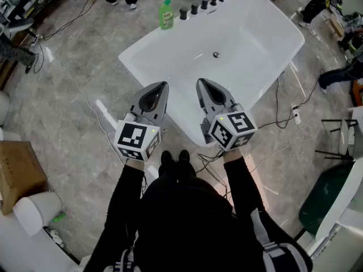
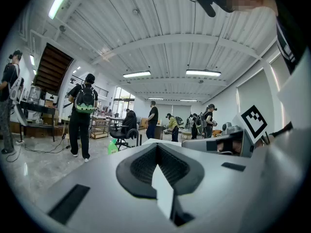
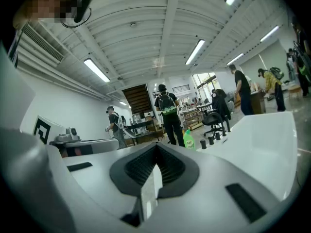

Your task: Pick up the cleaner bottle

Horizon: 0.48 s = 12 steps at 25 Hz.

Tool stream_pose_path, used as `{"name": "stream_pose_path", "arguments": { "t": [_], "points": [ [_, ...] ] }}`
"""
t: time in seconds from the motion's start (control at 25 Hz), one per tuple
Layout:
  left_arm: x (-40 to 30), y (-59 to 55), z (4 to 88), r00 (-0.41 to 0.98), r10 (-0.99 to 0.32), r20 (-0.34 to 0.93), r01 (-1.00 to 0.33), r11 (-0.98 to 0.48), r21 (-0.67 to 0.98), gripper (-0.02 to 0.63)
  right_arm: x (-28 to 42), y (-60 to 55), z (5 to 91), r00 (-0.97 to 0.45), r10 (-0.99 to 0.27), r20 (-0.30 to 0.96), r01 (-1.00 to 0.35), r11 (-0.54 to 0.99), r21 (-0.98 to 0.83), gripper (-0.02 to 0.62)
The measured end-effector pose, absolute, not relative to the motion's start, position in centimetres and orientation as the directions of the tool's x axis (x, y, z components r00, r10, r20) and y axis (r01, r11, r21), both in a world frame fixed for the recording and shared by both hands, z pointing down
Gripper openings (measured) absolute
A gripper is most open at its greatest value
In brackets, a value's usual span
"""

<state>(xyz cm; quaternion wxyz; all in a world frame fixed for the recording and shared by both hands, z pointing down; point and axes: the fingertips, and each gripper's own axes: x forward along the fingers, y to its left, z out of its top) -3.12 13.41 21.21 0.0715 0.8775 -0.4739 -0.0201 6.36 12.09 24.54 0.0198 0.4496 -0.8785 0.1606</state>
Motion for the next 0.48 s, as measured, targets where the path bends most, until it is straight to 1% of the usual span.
{"name": "stream_pose_path", "arguments": {
  "t": [0.24, 0.48],
  "points": [
    [-3.5, 13.9, 22.0, 0.553, -0.831, 0.053, -0.831, -0.546, 0.107, 0.006, 6.4, 12.3, 24.7, -0.606, -0.774, 0.182, -0.792, 0.567, -0.227, 0.0],
    [-4.5, 13.9, 22.2, 0.543, -0.838, 0.06, -0.838, -0.536, 0.103, 0.006, 6.9, 12.6, 25.1, -0.608, -0.77, 0.193, -0.791, 0.568, -0.228, 0.0]
  ]
}}
